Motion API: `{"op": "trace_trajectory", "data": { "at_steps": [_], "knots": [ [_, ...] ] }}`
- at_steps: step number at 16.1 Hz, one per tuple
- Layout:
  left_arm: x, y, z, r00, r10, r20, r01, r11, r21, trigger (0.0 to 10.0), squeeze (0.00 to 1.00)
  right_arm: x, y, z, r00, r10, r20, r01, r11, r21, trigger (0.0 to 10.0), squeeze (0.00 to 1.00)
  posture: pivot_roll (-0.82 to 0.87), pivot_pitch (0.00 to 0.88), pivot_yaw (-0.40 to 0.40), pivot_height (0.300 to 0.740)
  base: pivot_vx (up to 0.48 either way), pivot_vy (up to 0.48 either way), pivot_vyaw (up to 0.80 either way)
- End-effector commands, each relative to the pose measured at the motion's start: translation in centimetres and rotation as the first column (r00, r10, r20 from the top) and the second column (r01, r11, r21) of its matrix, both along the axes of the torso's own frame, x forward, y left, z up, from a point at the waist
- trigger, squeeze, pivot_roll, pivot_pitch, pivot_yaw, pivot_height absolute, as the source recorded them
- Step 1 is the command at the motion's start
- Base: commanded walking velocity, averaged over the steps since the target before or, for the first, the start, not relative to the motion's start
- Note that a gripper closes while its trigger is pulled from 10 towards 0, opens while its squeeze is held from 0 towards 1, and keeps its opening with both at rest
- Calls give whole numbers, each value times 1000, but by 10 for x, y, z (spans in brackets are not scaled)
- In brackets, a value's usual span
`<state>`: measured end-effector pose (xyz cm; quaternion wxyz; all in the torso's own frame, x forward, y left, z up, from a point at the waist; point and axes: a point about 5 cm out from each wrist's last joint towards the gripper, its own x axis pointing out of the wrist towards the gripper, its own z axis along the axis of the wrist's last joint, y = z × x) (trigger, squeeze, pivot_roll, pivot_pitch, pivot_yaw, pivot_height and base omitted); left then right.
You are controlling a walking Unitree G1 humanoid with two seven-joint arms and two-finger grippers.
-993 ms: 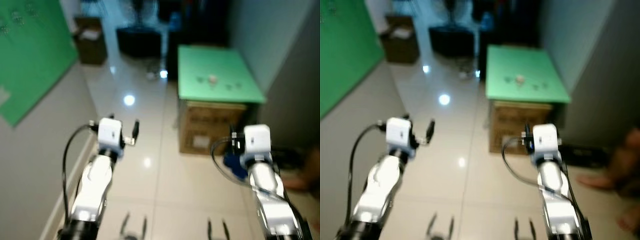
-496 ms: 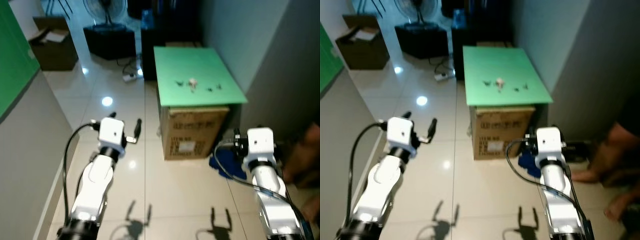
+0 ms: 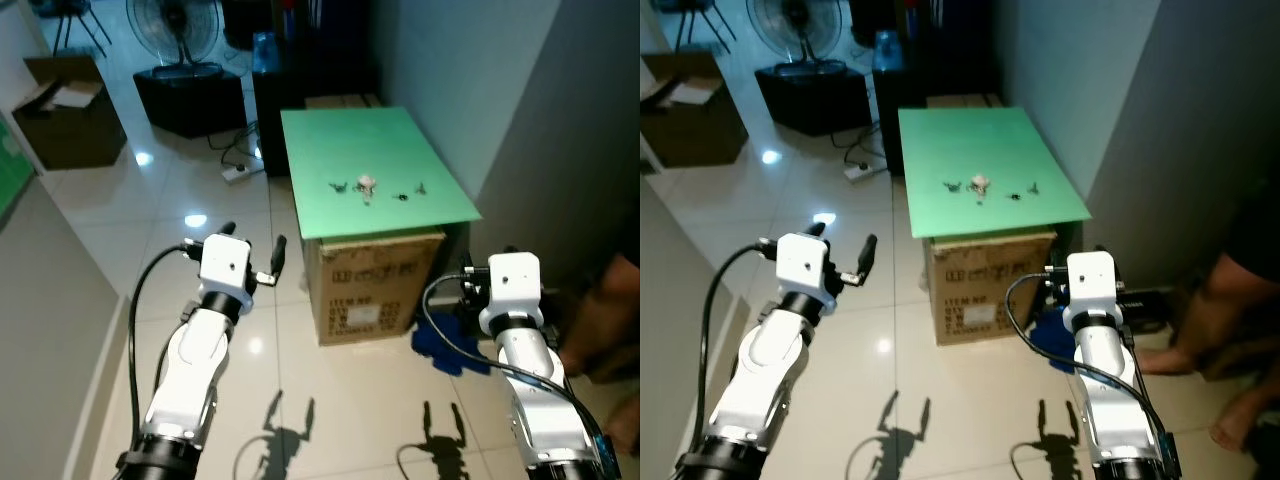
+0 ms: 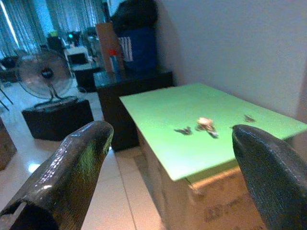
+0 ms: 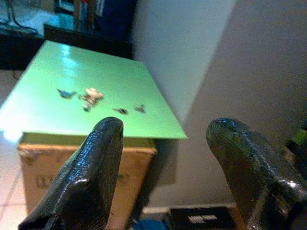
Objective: Hang keys on a hook
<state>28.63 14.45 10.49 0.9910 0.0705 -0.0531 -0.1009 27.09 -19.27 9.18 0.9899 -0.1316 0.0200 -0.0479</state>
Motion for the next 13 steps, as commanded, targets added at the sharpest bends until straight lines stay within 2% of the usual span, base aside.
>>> {"op": "trace_trajectory", "data": {
  "at_steps": [1,4,8,13],
  "knots": [
    [0,7,0,1000,23,-1,-23,1000,13,10000,0,0,4,0,1000,9,-4,-8,1000,24,10000,0,-80,18,-6,740,428,0,-800],
    [2,9,-1,1000,23,-7,-23,1000,17,10000,0,-1,2,1,1000,9,1,-9,1000,6,10000,0,-91,30,6,740,433,0,-800],
    [1,15,-1,999,31,-12,-31,999,28,10000,0,-3,2,3,1000,20,11,-20,1000,3,10000,0,-86,38,14,740,431,0,0],
    [-1,14,-1,1000,25,-12,-24,999,28,10000,0,-3,2,3,999,34,9,-34,999,-10,10000,0,-83,37,12,740,432,0,0]
  ]
}}
